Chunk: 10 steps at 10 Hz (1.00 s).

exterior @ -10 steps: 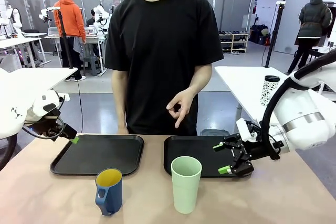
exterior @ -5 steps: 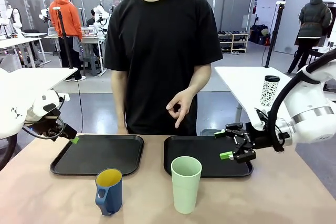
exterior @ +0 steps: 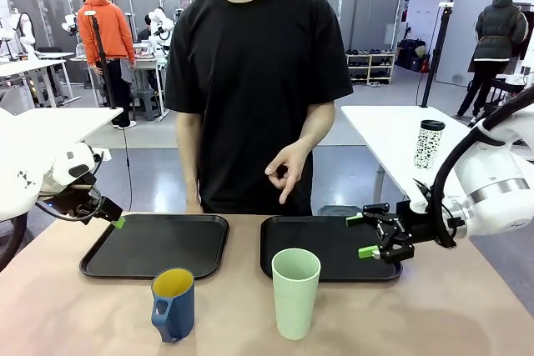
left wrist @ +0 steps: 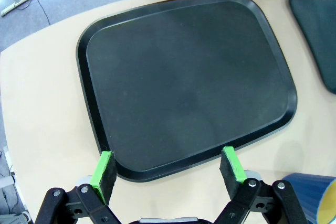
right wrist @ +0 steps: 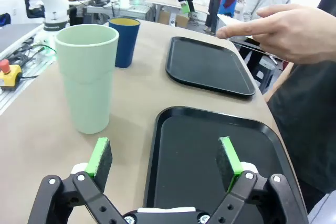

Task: Sort and store the cups by type.
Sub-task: Pick up the Reusable plastic cup.

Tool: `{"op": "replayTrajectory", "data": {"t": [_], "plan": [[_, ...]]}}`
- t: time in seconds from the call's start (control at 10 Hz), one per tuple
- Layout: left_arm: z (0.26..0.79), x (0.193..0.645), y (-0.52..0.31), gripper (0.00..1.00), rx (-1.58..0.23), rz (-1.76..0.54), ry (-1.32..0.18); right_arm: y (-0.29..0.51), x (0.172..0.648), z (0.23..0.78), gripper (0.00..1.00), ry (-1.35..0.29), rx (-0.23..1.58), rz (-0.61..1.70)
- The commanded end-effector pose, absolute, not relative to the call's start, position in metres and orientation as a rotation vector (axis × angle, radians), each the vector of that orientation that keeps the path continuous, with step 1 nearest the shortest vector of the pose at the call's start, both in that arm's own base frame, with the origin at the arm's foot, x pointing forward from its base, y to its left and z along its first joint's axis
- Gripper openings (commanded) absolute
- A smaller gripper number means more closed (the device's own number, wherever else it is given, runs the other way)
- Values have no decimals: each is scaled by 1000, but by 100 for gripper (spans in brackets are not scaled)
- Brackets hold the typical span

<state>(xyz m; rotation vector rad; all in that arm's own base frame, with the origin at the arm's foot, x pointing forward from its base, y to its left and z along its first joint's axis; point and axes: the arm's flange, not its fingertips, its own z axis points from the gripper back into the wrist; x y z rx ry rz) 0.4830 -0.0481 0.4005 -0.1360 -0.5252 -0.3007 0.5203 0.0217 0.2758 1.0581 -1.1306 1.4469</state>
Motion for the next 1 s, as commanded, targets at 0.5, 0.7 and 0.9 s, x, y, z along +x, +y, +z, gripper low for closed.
{"op": "replayTrajectory", "data": {"t": [0.5, 0.7, 0.9], "plan": [[402, 484, -48, 100, -136, -302, -527, 19, 522, 263, 100, -1107, 1120, 1455], [402, 484, -48, 100, -136, -302, -527, 34, 516, 254, 100, -1026, 1203, 1526], [402, 484, -48, 100, -136, -302, -527, 55, 507, 250, 100, -983, 1216, 1550]]}}
